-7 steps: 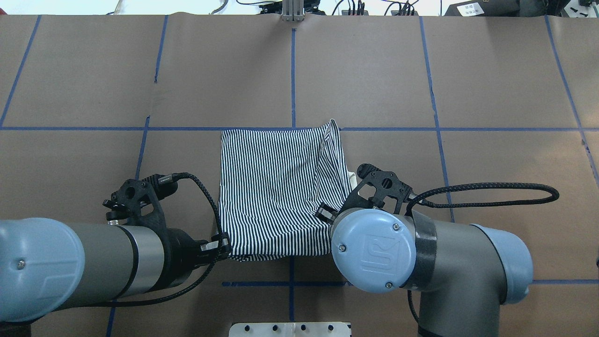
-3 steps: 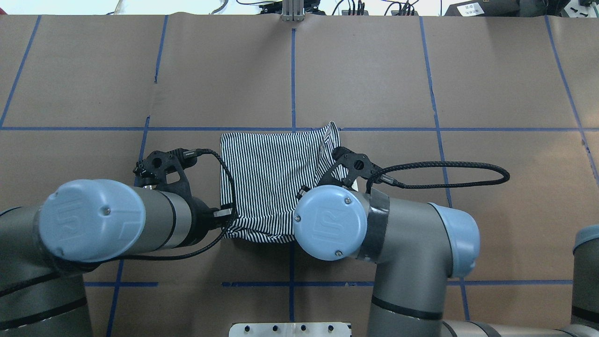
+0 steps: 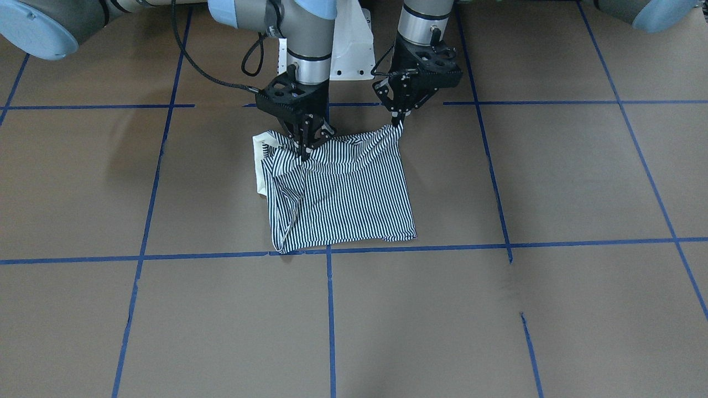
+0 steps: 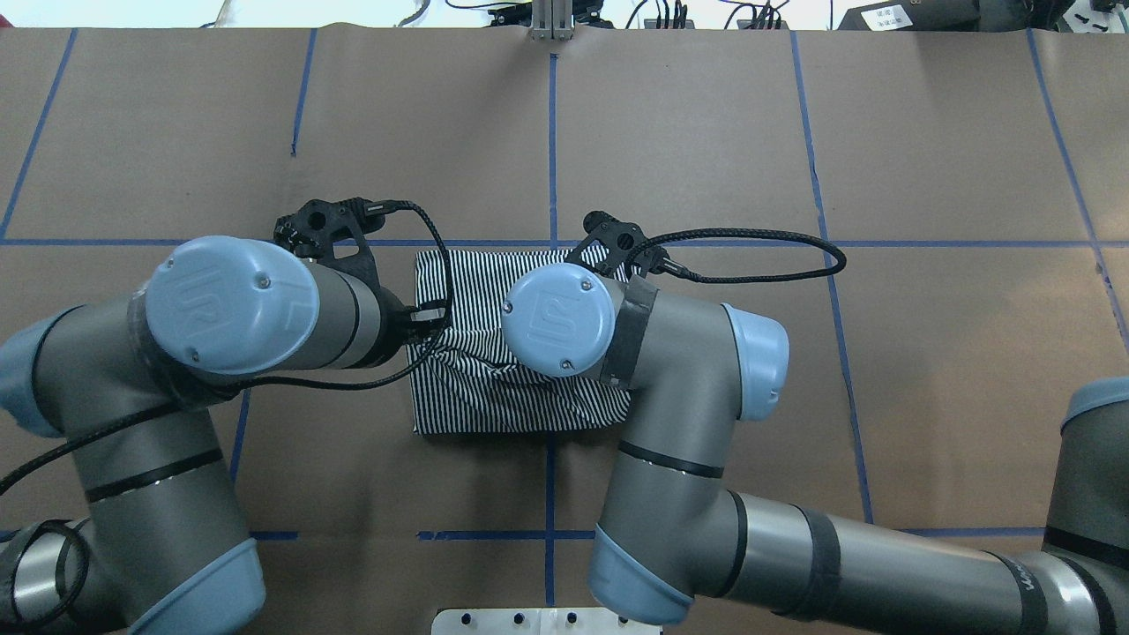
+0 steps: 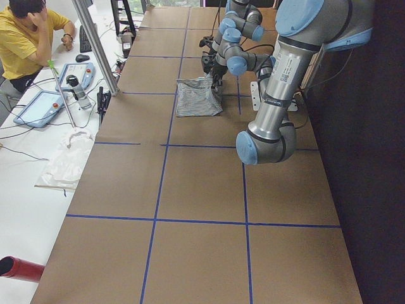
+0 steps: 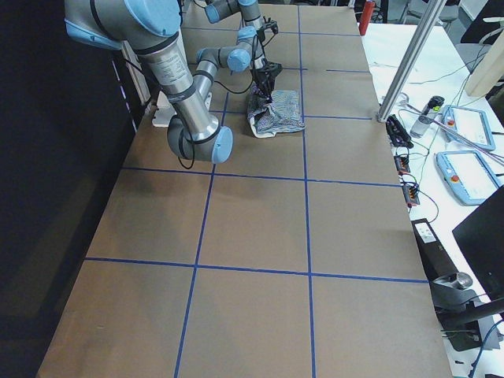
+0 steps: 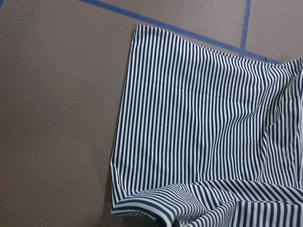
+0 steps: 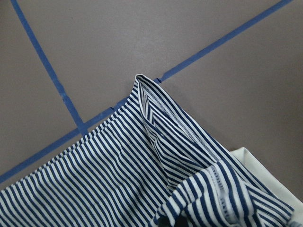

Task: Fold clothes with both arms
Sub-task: 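Fold the held edge over toward the far side with both grippers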

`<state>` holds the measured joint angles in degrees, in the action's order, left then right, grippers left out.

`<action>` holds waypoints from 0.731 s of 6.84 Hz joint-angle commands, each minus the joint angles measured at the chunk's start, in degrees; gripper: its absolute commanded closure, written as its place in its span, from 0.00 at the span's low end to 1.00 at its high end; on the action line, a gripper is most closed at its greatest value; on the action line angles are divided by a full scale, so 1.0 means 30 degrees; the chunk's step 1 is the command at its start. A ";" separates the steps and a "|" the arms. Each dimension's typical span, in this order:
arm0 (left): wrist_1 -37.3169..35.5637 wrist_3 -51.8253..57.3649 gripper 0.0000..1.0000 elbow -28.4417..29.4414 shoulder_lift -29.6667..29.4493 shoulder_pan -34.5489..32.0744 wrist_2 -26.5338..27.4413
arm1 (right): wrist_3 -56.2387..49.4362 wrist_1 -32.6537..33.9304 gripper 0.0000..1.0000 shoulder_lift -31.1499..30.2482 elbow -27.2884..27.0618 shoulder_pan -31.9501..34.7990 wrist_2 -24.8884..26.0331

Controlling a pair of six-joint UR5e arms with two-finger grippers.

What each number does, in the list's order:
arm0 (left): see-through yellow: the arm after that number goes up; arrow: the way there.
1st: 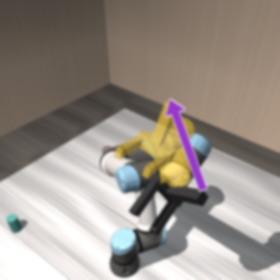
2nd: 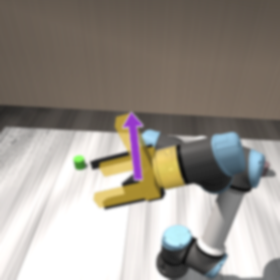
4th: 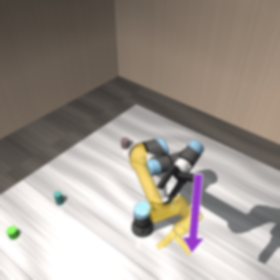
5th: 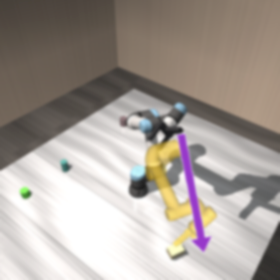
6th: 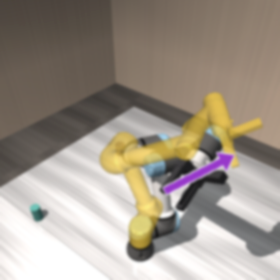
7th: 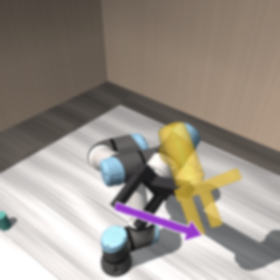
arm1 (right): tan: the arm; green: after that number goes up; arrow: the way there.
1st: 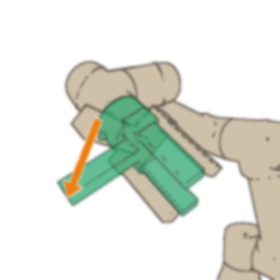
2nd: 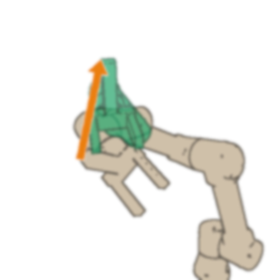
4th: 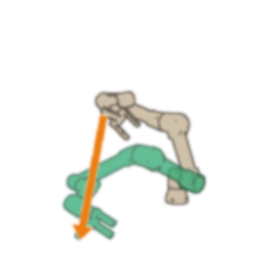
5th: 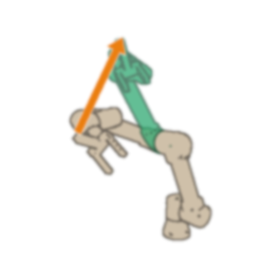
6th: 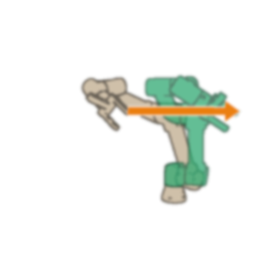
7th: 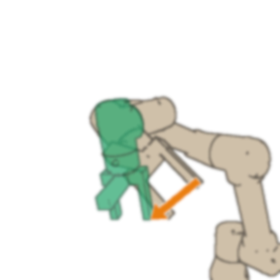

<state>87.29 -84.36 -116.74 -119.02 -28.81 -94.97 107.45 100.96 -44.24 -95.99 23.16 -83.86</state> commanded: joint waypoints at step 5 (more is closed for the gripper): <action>0.6082 0.2046 1.00 0.8114 -0.1692 -0.2261 0.0017 | -0.0778 -0.2685 1.00 0.0946 0.4397 0.1275 -0.0201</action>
<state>103.28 -78.86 -95.58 -123.81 -35.15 -94.93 105.30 93.20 -41.68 -83.92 26.85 -84.46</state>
